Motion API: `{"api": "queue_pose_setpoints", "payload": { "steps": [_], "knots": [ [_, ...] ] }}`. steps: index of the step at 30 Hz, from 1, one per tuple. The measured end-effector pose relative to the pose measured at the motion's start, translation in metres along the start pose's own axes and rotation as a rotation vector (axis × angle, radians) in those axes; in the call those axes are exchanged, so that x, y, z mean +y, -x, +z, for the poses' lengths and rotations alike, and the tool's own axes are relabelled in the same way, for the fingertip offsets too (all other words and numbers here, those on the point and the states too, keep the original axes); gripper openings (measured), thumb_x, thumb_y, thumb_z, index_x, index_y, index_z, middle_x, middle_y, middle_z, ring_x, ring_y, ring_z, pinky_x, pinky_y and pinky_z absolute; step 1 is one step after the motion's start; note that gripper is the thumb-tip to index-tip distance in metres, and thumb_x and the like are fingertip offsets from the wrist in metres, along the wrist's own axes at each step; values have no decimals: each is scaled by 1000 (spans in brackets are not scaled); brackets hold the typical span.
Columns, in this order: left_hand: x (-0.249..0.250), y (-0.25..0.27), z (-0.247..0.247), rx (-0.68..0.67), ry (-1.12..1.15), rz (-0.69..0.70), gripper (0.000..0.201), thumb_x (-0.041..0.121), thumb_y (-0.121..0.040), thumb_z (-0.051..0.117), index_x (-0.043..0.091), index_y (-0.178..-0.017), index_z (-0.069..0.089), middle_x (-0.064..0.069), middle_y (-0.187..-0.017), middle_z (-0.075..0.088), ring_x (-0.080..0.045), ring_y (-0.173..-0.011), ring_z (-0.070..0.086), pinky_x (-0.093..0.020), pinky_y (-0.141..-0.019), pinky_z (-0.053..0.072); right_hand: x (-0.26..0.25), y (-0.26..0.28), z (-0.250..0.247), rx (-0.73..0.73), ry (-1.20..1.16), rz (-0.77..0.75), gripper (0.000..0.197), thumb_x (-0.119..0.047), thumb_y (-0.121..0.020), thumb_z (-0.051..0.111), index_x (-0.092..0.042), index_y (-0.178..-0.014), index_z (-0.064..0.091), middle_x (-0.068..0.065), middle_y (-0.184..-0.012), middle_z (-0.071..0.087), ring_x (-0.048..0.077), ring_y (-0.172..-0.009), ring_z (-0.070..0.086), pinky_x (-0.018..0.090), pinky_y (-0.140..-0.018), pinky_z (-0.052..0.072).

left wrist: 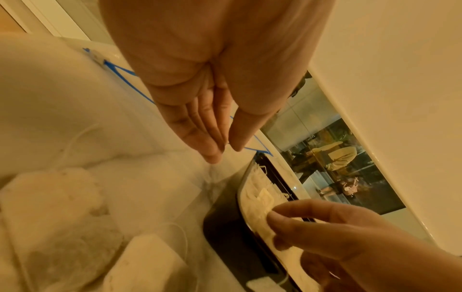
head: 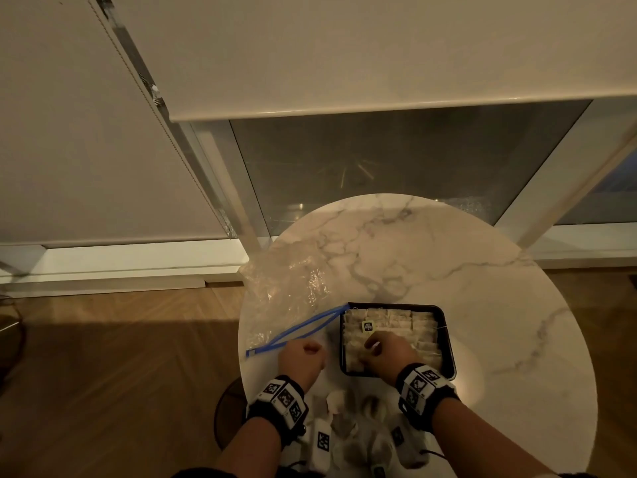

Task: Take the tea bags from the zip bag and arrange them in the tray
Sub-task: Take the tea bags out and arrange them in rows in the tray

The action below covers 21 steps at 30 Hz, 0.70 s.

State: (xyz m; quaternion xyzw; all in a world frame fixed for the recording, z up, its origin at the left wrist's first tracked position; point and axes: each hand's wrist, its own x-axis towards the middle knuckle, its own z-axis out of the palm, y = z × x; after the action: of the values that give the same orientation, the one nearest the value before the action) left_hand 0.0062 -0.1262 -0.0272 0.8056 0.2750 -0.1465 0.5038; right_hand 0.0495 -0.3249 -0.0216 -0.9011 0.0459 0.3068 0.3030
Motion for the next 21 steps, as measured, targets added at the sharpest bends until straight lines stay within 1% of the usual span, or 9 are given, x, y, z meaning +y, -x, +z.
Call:
{"api": "queue_pose_setpoints", "payload": {
  "steps": [3,5,9,11,13,15,17,19,21],
  "knots": [
    [-10,2,-14,28,36,-17,2,17,-88,72,16,-89,72,-3,-79,73,-16,-74,71,-29,-71,59,7,10,-11,74,-82,-50,12,-39,-82,72,-34,-89,63,-9,-82,65,6,-72,64,22,-63,52],
    [-20,5,-22,7,0,2,4,17,-87,74,16,-90,71,-2,-80,73,-14,-73,70,-25,-68,57,15,18,-17,121,-111,-94,12,-40,-83,73,-33,-86,64,-9,-81,66,5,-69,63,18,-57,46],
    [-44,12,-35,-26,-104,-6,11,19,-80,80,22,-83,70,-1,-80,74,-15,-71,71,-32,-75,60,29,39,-21,147,-156,-164,8,-36,-83,73,-34,-87,66,-8,-80,67,5,-72,63,19,-62,49],
    [-55,18,-37,-52,-184,7,14,21,-77,83,26,-80,70,0,-79,74,-16,-75,71,-36,-79,60,34,52,-20,158,-163,-193,6,-31,-84,73,-32,-87,68,-8,-79,66,4,-72,61,16,-62,46],
    [-60,22,-34,-81,-231,18,17,20,-75,84,26,-82,70,0,-83,74,-15,-80,70,-34,-82,59,39,60,-16,143,-184,-218,6,-26,-84,74,-29,-84,69,-8,-79,67,4,-71,61,15,-63,46],
    [-63,25,-31,-96,-297,33,21,21,-76,83,24,-91,70,3,-92,70,-10,-85,65,-24,-82,54,44,66,-9,97,-170,-216,6,-26,-83,74,-28,-81,69,-6,-79,68,4,-72,62,18,-66,49],
    [-66,25,-30,-101,-400,75,28,24,-79,80,24,-104,67,5,-102,63,-7,-91,58,-18,-83,45,49,70,-1,42,-121,-161,5,-30,-84,73,-28,-82,69,-7,-80,67,3,-72,61,15,-62,45],
    [-67,25,-29,-104,-469,108,37,28,-82,78,25,-116,64,4,-112,60,-8,-100,56,-19,-89,43,54,73,8,7,-74,-93,8,-34,-83,73,-27,-83,69,-8,-80,67,3,-69,61,15,-59,46],
    [-69,26,-30,-114,-492,106,43,31,-84,76,25,-123,60,1,-119,58,-13,-109,57,-23,-94,44,57,77,15,-15,-65,-40,9,-34,-83,73,-27,-84,68,-7,-81,68,5,-71,63,18,-60,49]
  ]
}}
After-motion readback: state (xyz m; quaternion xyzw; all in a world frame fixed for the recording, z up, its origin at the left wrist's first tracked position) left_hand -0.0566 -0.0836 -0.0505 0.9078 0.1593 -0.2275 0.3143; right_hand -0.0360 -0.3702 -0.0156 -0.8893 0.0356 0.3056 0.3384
